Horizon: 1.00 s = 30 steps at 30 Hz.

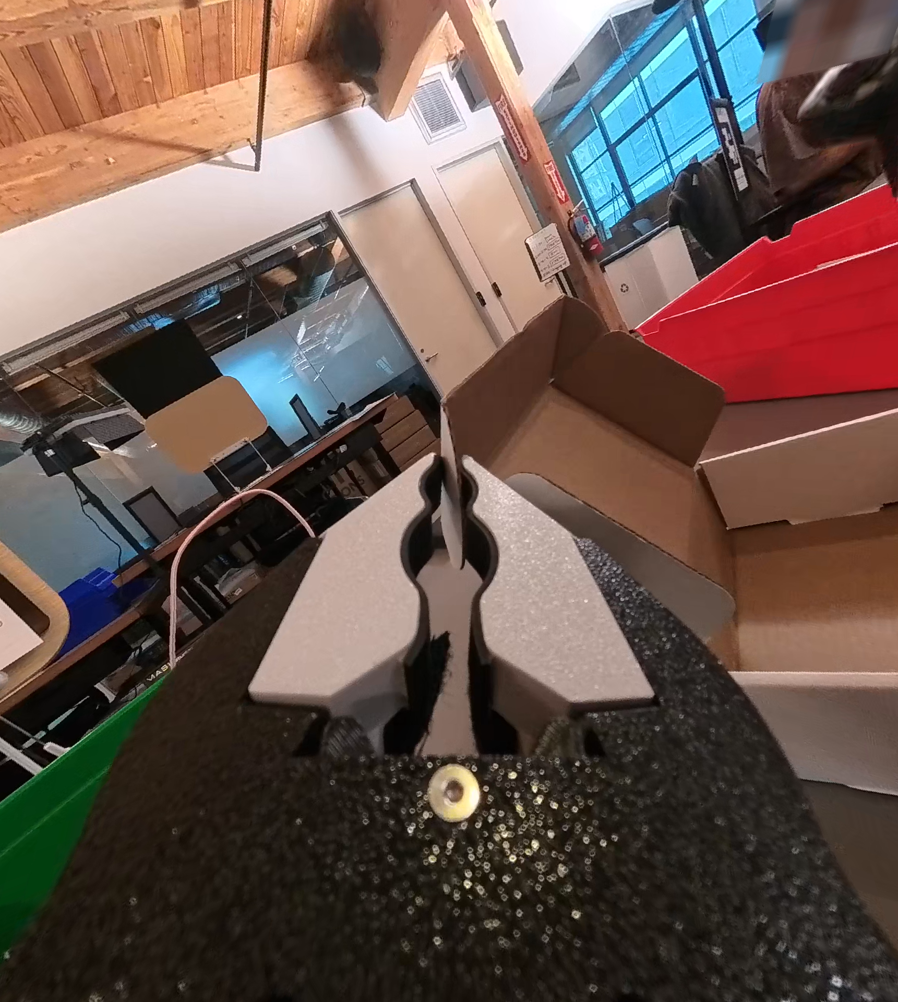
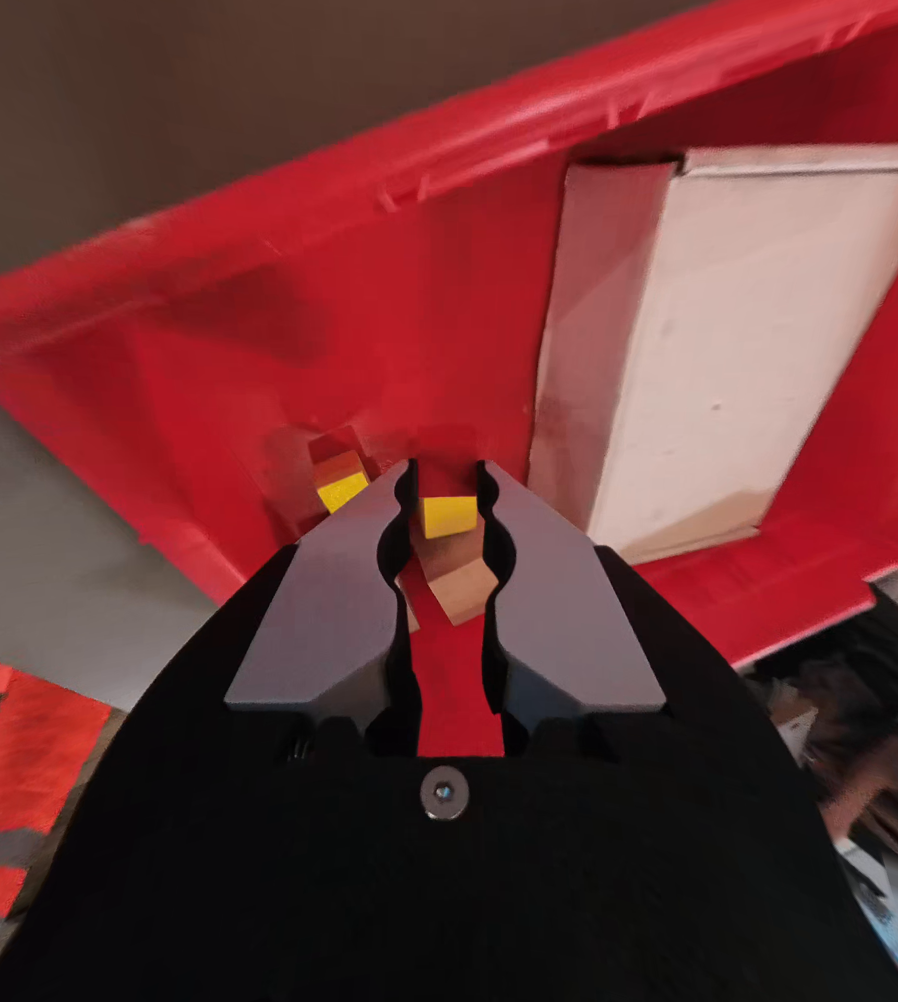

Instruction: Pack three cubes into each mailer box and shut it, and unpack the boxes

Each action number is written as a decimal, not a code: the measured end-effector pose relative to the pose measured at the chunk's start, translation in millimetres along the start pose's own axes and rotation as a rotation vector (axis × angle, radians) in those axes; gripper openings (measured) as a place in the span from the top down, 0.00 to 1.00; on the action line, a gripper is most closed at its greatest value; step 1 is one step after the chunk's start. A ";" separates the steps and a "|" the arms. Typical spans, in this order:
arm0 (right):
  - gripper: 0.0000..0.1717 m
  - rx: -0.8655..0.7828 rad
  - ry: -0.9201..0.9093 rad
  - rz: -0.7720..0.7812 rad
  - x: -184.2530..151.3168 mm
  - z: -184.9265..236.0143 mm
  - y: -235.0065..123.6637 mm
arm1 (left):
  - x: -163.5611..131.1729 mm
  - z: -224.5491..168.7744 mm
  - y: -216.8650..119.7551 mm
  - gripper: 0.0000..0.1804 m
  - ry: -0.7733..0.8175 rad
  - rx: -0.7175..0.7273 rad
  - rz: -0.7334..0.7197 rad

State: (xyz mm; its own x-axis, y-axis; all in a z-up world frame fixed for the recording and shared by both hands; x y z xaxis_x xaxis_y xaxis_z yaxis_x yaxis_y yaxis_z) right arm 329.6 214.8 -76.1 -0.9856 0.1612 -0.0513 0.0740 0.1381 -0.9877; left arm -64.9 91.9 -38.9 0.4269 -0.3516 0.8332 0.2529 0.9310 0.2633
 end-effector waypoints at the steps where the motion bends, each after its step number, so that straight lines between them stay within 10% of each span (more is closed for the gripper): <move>1: 0.89 0.018 0.007 0.010 -1.7 -0.5 7.0 | 0.0 -0.1 0.0 0.99 0.001 0.000 0.000; 10: 0.74 0.088 0.113 -0.015 -4.0 -0.6 28.1 | 1.0 -0.7 -0.6 0.99 0.005 -0.001 -0.005; 15: 0.77 -0.213 0.175 -0.004 1.3 -2.1 -31.0 | -0.6 -0.2 0.3 0.99 -0.008 0.002 -0.005; 24: 0.82 -0.123 -0.010 -0.716 127.7 74.9 -117.1 | -0.1 -0.6 4.7 0.99 -0.079 -0.092 -0.055; 30: 0.68 0.006 0.167 -0.672 160.8 68.9 -86.5 | 9.3 3.5 10.1 0.99 -0.111 -0.237 -0.071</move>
State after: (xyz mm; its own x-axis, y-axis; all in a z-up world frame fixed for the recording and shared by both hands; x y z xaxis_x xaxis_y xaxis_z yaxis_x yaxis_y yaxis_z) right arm 154.3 161.5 -9.1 -0.7810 0.1910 0.5946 -0.5454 0.2553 -0.7983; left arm -61.4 98.4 -26.8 0.3059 -0.3899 0.8686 0.4808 0.8507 0.2126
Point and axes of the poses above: each gripper's, where its closed fingertips meet, y out along the fingers, x out of its top, z = x × y across the jaws, the point moved 7 cm from there along -y, back along the fingers, and after that the axes turned 8 degrees about x, right-handed, at the moved point
